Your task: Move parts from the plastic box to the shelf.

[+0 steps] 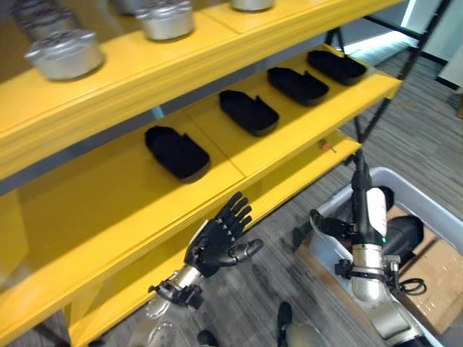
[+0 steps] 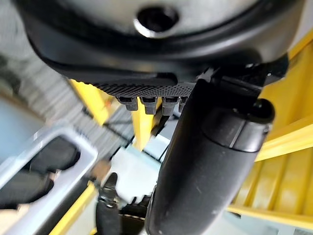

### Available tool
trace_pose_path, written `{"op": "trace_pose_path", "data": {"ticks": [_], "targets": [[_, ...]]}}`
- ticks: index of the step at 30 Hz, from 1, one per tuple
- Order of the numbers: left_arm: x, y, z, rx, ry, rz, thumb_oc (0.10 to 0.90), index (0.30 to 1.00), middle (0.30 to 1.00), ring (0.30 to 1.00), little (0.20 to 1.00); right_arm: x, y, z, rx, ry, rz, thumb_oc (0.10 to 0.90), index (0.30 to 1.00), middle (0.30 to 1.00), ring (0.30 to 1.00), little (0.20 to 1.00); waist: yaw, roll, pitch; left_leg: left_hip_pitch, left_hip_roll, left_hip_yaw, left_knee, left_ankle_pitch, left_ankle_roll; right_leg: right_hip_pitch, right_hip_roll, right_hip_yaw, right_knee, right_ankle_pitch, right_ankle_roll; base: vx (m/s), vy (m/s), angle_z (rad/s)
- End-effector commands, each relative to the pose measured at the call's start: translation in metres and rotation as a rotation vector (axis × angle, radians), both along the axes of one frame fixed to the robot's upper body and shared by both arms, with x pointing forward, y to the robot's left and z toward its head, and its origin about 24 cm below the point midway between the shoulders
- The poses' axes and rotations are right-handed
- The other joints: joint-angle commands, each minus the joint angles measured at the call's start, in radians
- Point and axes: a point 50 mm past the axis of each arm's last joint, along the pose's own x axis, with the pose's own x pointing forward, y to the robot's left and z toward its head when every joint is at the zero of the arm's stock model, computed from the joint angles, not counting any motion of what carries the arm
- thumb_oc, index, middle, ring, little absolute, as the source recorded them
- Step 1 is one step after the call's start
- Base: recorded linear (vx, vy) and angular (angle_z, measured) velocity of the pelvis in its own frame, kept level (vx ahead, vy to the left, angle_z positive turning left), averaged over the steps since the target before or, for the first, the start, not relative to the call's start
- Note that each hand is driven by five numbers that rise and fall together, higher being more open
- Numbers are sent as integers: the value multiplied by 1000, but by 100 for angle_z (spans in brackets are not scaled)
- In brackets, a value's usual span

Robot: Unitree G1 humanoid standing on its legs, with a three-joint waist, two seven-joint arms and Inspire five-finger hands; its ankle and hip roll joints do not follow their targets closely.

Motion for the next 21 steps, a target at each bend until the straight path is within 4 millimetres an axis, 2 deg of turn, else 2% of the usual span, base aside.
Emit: {"op": "trace_pose_path", "data": {"ticks": [1,7,13,14,15,16,18,20,21], "targets": [[11,-13,41,-63,-223,-74,900,1000,1000,1000,1000,11,3,42,-9,-205,54,900,1000,1000,1000,1000,-16,-41,-42,-58,-74,-39,-5,-18,14,117,-47,-8,-10,-54,48,-53,-268,-47],[15,-23,42,-81,-234,-98,900,1000,1000,1000,1000,9,-4,41,-67,-202,51,900,1000,1000,1000,1000,-65,-36,-29,-71,-37,-41,1,21,-19,93,3,47,-16,-60,13,-49,-246,-34],[18,-27,43,-69,-242,-96,900,1000,1000,1000,1000,7,-6,35,-63,-182,63,900,1000,1000,1000,1000,-90,-35,-39,-63,-10,-91,20,64,-53,97,45,113,-39,-57,-7,11,-197,-36],[19,-25,42,-61,-243,-79,900,1000,1000,1000,1000,7,-5,33,-62,-173,81,900,1000,1000,1000,1000,-90,-34,-44,-64,-8,-126,26,72,-55,96,52,136,-37,-59,-11,127,-175,-65],[20,-20,42,-56,-239,-32,900,1000,1000,1000,1000,6,-1,30,-61,-159,123,900,1000,1000,1000,1000,-78,-30,-52,-79,-21,-220,36,73,-51,88,62,188,-28,-65,-15,98,-90,-83],[20,-20,42,-56,-239,-32,900,1000,1000,1000,1000,6,-1,30,-61,-159,123,900,1000,1000,1000,1000,-77,-30,-52,-80,-21,-220,37,73,-51,88,62,189,-27,-66,-15,85,-78,-112],[18,-5,43,-49,-239,61,900,1000,1000,1000,1000,4,6,27,-72,-126,212,900,1000,1000,1000,1000,-41,-23,-60,-111,-101,-397,70,24,-6,67,79,293,-19,-55,-22,111,-52,-138],[14,4,41,-44,-234,84,900,1000,1000,1000,1000,2,8,26,-88,-105,244,900,1000,1000,1000,1000,-18,-20,-59,-124,-158,-483,65,-7,18,71,89,339,-21,-53,-21,138,-12,-155],[12,7,40,-44,-231,87,900,1000,1000,1000,1000,2,9,26,-93,-102,248,900,1000,1000,1000,1000,-12,-19,-61,-130,-172,-499,52,-15,25,69,92,350,-22,-50,-20,139,11,-130]]}}
